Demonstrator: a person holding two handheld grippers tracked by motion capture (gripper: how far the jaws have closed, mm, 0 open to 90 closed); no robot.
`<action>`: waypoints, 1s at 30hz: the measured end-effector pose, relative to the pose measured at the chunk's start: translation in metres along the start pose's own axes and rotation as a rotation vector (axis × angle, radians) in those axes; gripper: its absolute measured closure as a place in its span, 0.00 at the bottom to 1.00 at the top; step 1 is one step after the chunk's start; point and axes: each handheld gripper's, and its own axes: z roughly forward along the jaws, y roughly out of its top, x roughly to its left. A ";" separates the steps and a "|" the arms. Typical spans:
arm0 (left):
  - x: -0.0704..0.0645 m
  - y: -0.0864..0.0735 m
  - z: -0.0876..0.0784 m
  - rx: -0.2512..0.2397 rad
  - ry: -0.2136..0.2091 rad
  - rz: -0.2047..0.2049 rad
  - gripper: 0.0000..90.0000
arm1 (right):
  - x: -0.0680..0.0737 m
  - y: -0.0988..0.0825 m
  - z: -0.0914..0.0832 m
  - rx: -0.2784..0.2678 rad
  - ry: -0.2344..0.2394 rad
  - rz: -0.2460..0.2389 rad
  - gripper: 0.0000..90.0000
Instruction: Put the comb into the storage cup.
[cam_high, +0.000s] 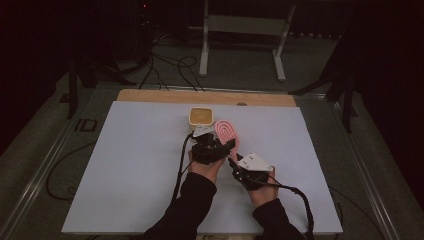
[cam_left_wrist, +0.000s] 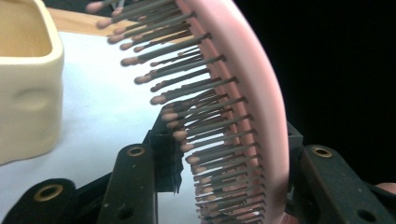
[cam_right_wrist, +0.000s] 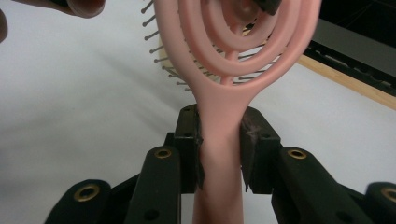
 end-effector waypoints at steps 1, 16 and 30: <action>0.000 0.000 0.000 -0.004 -0.005 -0.002 0.65 | 0.000 0.000 0.000 -0.001 0.002 0.000 0.78; 0.000 -0.001 -0.001 -0.030 -0.058 -0.011 0.71 | -0.002 0.001 0.000 -0.007 0.022 0.015 0.75; -0.001 -0.002 -0.003 -0.035 -0.064 0.012 0.71 | -0.003 0.000 0.002 -0.003 0.044 0.030 0.58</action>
